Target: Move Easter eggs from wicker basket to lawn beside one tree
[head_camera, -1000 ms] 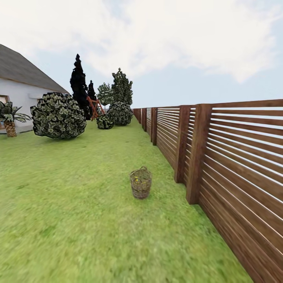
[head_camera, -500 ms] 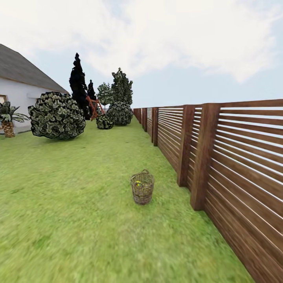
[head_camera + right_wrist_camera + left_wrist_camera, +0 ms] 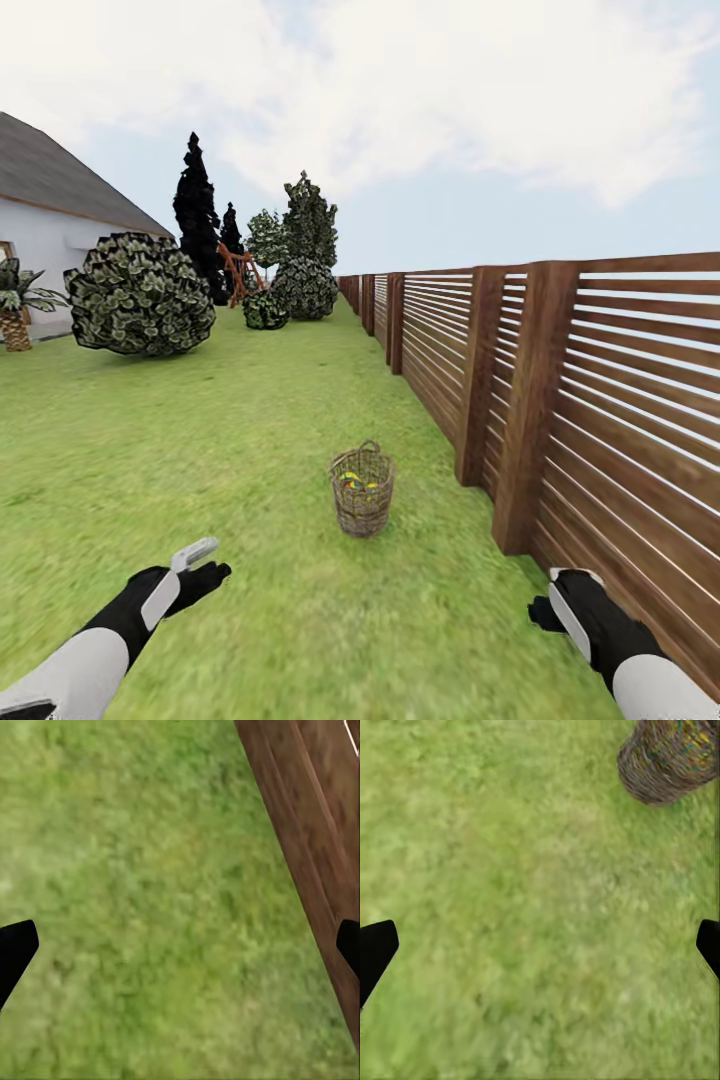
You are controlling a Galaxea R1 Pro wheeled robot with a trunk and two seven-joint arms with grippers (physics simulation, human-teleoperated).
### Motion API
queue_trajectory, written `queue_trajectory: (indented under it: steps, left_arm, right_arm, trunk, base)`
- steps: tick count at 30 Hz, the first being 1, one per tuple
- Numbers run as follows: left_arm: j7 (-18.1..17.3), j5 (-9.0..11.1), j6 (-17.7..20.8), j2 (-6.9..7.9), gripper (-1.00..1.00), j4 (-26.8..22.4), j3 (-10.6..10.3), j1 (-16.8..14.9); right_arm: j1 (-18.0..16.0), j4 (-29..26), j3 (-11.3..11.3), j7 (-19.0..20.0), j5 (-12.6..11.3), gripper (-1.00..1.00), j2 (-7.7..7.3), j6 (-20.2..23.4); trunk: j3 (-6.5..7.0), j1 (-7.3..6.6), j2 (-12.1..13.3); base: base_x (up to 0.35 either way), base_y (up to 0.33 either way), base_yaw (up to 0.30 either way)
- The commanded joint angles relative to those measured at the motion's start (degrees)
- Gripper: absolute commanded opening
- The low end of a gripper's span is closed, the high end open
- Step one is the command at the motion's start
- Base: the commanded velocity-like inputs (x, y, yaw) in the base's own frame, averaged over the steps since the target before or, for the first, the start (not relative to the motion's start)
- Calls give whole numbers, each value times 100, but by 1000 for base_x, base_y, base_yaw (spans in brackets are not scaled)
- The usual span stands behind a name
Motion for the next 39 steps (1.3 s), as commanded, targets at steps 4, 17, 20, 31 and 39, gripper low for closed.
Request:
queue_trajectory:
  steps: [4, 17, 20, 31, 39]
  left_arm:
    - [-17, -94, 0, -13, 100, 211, -75, -40]
    - [8, -177, 171, -147, 100, 404, -121, -44]
    - [9, -181, 191, -150, 100, 404, -121, -44]
    - [9, -182, 195, -148, 100, 404, -121, -44]
    - [9, -185, 194, -157, 100, 404, -121, -44]
  right_arm:
    - [-24, -72, 90, -65, 50, 100, 54, 305]
    - [-27, -118, 140, -75, 61, 100, 33, 681]
    - [-27, -120, 110, -71, 42, 100, 13, 674]
    - [-27, -208, 102, -66, 46, 100, 16, 669]
    - [-27, -209, 103, -75, 47, 100, 16, 669]
  trunk:
    - [-8, 3, -4]
    - [-8, 3, -4]
    - [-8, 3, -4]
    - [-8, 3, -4]
    - [-8, 3, -4]
  base:
    - [332, 0, 0]
    - [332, 0, 0]
    - [332, 0, 0]
    - [332, 0, 0]
    - [332, 0, 0]
